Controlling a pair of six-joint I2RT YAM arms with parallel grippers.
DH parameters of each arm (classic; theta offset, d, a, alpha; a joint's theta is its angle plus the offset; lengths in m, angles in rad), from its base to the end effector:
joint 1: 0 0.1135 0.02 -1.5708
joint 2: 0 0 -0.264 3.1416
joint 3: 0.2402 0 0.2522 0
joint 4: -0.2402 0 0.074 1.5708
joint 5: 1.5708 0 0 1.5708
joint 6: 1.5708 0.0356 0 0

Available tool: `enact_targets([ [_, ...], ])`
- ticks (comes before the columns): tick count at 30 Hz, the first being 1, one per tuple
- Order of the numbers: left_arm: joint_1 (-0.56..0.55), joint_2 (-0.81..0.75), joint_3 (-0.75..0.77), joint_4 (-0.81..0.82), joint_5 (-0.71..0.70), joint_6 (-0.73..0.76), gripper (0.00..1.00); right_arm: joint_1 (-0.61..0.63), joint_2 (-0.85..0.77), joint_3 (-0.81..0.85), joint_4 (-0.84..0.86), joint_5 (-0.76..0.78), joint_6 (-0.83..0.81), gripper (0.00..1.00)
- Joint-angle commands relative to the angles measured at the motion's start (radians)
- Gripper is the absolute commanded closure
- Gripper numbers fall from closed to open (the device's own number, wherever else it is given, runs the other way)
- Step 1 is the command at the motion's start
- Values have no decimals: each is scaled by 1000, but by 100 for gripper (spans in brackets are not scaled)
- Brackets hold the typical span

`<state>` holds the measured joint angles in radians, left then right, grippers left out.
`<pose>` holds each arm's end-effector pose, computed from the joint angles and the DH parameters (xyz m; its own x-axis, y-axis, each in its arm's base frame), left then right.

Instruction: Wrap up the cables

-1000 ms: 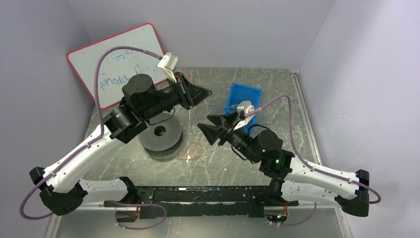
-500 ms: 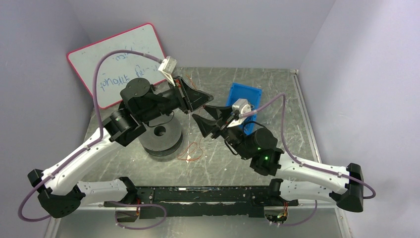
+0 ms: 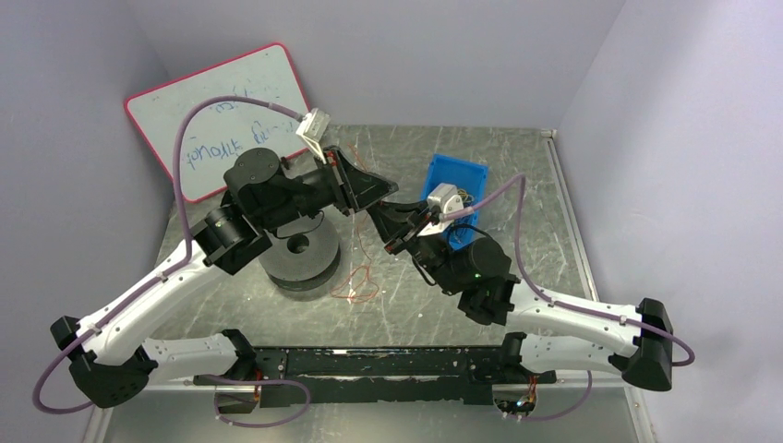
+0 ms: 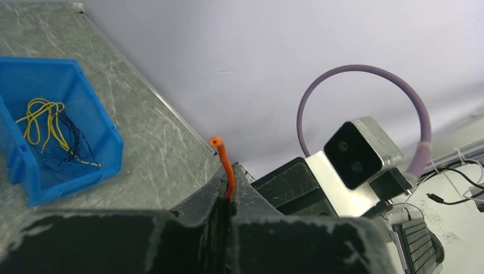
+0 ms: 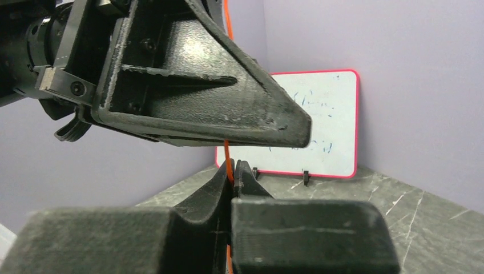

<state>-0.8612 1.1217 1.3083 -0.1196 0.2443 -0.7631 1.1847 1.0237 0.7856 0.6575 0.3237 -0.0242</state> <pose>0.1520 -0.1902 0.4630 -0.5859 -0.3471 -0.7323 0.6758 0.2895 -0.6779 0.0983 0.2118 0.3834 0.1719 0.3620 -0.9162 -0.7649 0.6351 0.1074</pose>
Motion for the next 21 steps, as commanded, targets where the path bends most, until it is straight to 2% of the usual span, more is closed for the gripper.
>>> enact_targets([
  [1,-3,-36,1,9,-13,17,93,-5,-25,4,34,32,10,100],
  [4,-5,-42,-3,-10,-45,22,91,-5,-43,-3,17,52,25,100],
  [6,-4,-47,-2,-26,-67,25,66,-4,-54,-3,-16,60,31,100],
  [7,-4,-51,0,-38,-85,28,59,-4,-61,-2,-33,72,36,100],
  [8,-5,-55,5,-56,-111,36,46,-4,-66,1,-57,91,42,100],
  [9,-4,-57,15,-86,-145,48,36,-5,-70,5,-80,112,47,100],
  [10,-4,-60,26,-121,-187,61,33,-5,-77,7,-102,135,51,100],
  [16,-3,-101,57,-295,-435,147,30,-4,-120,12,-251,234,75,100],
  [21,-1,-157,33,-434,-650,157,27,-4,-159,-14,-338,279,99,100],
])
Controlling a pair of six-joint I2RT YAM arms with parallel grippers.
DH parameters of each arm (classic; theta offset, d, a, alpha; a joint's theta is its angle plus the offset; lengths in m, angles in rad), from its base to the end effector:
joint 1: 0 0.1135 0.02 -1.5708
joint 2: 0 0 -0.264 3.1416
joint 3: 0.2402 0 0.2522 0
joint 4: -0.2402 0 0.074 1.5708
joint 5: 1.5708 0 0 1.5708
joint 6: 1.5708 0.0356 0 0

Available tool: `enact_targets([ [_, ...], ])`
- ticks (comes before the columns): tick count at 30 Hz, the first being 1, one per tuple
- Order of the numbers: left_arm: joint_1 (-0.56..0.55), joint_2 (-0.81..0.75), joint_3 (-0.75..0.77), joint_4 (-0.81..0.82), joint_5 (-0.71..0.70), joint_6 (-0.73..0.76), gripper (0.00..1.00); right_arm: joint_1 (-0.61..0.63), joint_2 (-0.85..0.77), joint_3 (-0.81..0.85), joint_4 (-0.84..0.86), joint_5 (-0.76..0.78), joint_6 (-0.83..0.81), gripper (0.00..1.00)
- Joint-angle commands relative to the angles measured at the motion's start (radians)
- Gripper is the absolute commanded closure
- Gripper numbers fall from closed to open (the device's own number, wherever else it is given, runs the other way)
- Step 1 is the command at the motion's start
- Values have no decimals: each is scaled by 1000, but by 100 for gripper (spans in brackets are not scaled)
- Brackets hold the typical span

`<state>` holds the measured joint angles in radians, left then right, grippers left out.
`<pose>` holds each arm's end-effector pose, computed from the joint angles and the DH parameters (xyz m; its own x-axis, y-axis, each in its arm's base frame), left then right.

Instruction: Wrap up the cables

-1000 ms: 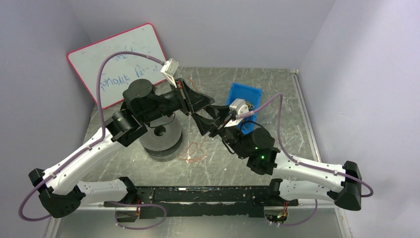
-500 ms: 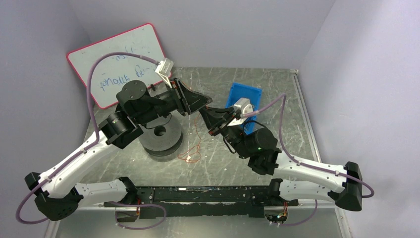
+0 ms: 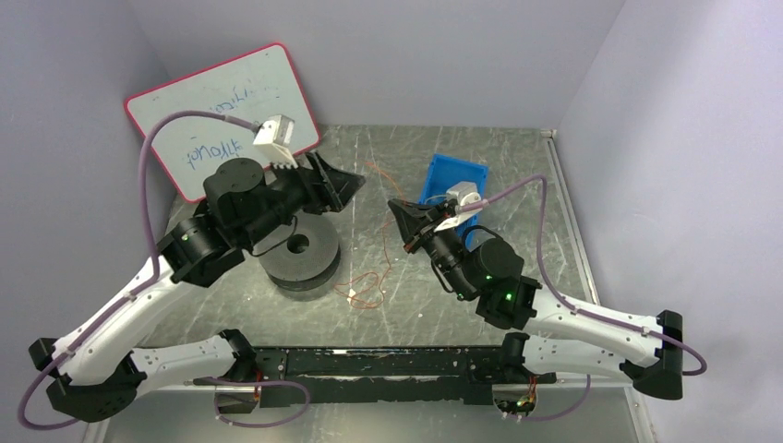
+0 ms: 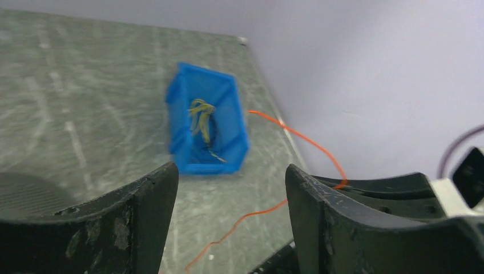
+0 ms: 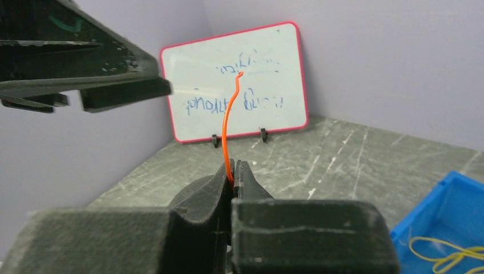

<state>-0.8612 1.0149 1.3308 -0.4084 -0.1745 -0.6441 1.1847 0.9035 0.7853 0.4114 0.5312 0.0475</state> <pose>0.1373 -0.1503 0.4608 -0.4291 -0.4080 -0.8059 0.4712 0.6600 -0.5851 0.0947 0.1851 0.3818 0.0795 0.3042 -0.9493 -0.6206 0.7604 0.1917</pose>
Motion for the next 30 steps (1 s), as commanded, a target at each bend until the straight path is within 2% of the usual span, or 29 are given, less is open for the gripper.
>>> enact_targets([
  [1,-2,-66,0,-168,-261,33,26,-4,-46,-23,-101,74,31,100],
  [6,16,-135,-85,-255,-351,-4,22,-5,-60,-60,-136,78,46,100],
  [12,113,-155,-179,-291,-312,-10,20,-4,-38,-72,-154,61,58,100],
  [14,199,-161,-208,-277,-254,11,18,-4,-28,-76,-148,52,64,100],
  [16,341,-165,-249,-263,-134,31,19,-4,-14,-73,-149,33,70,100],
  [19,480,-163,-313,-239,10,44,20,-4,-2,-67,-158,19,76,100],
  [26,771,-147,-437,-199,194,55,20,-4,-6,-77,-159,3,71,100],
  [30,982,-126,-495,-171,364,95,17,-5,-11,-82,-158,-7,63,100],
])
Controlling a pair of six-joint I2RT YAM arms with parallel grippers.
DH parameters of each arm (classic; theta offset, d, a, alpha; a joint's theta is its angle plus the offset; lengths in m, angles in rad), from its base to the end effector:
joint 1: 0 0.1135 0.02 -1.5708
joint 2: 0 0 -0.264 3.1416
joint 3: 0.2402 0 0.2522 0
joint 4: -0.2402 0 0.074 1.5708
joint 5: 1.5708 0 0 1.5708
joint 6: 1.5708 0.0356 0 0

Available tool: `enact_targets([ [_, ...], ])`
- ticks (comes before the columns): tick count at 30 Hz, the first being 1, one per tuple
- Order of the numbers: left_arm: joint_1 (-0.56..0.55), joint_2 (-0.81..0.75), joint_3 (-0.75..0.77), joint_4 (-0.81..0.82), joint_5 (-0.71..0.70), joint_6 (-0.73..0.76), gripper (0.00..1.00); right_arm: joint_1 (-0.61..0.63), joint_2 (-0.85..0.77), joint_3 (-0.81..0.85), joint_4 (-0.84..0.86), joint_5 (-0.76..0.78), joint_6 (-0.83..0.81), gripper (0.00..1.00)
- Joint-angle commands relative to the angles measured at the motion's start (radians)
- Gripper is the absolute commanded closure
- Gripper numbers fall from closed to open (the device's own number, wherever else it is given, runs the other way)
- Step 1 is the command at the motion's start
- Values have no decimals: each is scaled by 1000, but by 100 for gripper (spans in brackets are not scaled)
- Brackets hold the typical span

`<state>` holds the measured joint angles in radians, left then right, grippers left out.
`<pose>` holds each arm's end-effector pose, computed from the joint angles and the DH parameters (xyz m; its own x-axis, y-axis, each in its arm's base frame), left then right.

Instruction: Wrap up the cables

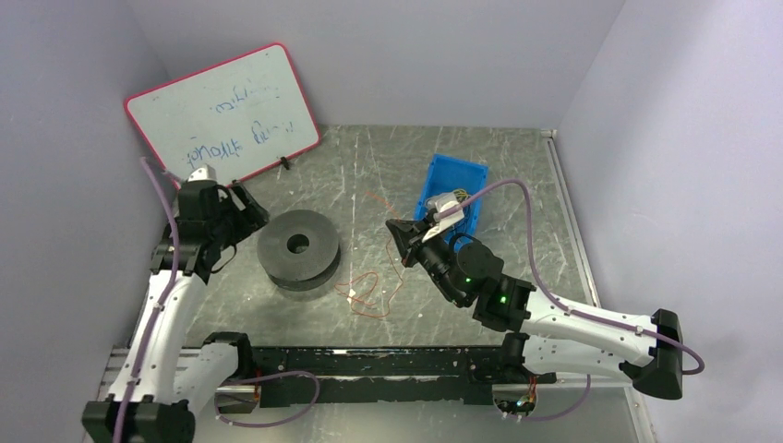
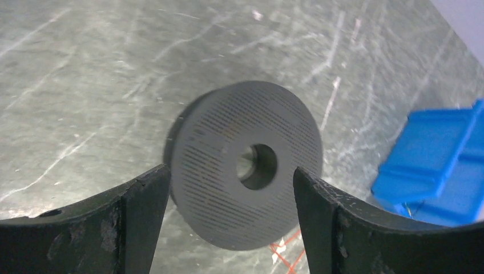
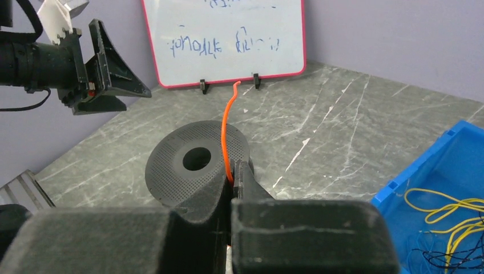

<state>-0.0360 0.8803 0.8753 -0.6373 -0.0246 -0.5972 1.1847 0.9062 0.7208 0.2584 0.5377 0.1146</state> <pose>0.1848 -0.0058 0.3101 -0.5042 -0.5444 -0.6704 -0.3231 0.8388 -0.4381 0.0972 0.1907 0.3428 -0.0417 0.1582 -0.9865 -0.6025 0.7837 0.1512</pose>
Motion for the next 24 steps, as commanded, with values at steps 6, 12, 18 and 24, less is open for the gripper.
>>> enact_targets([
  [6,390,81,-131,108,448,81,0,-4,-15,-23,5,-22,-33,100],
  [12,457,179,-185,182,589,86,4,-6,-23,-33,12,-27,-44,100],
  [18,463,322,-240,263,765,64,6,-9,-32,-37,18,-39,-46,100],
  [24,463,381,-290,323,796,34,8,-11,-25,-33,21,-47,-47,100],
])
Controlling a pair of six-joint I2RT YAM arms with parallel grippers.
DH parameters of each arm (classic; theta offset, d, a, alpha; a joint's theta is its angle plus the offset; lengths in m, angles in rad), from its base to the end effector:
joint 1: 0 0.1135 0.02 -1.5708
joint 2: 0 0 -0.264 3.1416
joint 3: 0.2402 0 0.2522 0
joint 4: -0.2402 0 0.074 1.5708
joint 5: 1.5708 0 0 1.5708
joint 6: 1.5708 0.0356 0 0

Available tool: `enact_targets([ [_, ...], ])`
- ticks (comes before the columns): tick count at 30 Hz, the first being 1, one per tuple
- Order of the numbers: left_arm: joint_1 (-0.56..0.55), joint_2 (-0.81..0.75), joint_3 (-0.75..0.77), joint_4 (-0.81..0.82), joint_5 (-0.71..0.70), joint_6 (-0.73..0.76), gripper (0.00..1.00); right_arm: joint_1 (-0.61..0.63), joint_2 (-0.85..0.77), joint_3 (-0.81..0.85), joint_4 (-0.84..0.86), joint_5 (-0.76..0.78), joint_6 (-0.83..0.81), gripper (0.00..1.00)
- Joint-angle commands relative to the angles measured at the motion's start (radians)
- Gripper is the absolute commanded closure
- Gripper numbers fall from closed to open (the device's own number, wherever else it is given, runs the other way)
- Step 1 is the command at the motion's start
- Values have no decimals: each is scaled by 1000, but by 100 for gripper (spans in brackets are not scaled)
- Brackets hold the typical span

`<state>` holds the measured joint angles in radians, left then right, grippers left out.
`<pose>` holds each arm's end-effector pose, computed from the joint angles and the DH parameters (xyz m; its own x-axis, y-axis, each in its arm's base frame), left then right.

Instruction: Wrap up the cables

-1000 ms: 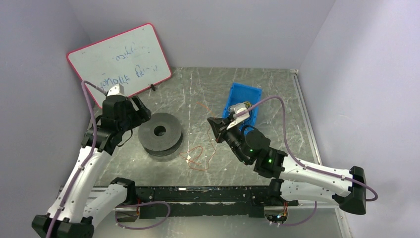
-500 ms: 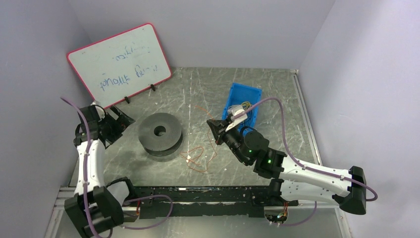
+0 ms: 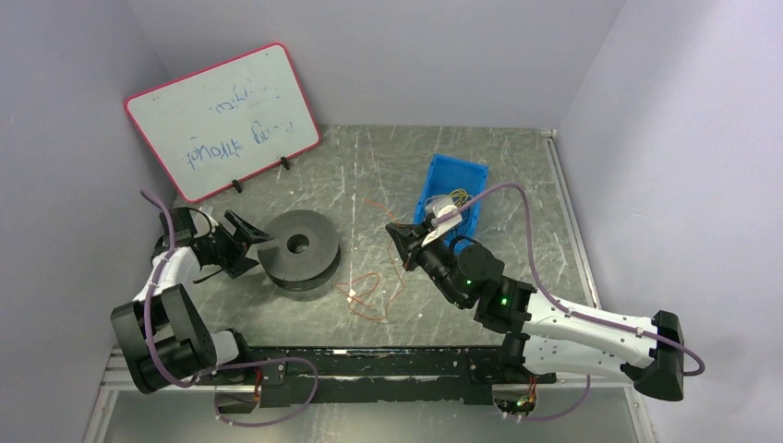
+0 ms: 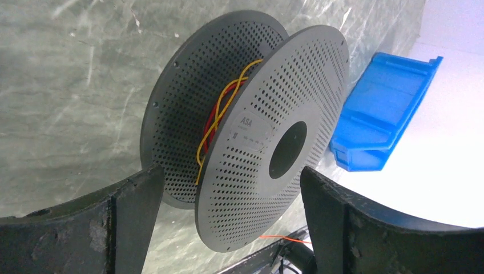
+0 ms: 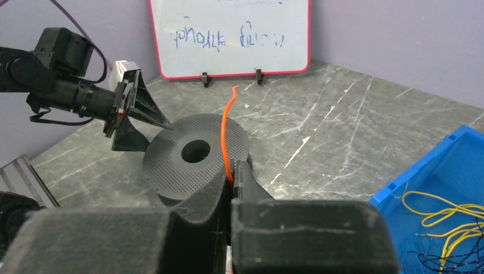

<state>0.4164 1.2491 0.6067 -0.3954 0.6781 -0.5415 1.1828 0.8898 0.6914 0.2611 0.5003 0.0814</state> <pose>0.2105 0.0687 0.1776 -0.6629 -0.7321 -0.1569 -0.4261 0.5413 -0.7249 0.0956 0.1887 0.3357 -0.0277 0.1208 -0.9923 -0.6309 0.7678 0.1111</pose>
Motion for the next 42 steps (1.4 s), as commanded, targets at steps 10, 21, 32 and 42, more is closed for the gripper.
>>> enact_targets([
  [10,-1,54,-67,160,158,-52,17,-11,18,-6,36,-16,-11,100],
  [21,-22,58,-84,204,173,-69,37,-10,15,-16,38,-16,8,100],
  [32,-37,-20,-63,180,170,-56,61,-11,7,-16,27,-16,14,100],
  [42,-84,-83,59,60,95,-2,93,-9,-10,-6,-4,-20,18,100],
])
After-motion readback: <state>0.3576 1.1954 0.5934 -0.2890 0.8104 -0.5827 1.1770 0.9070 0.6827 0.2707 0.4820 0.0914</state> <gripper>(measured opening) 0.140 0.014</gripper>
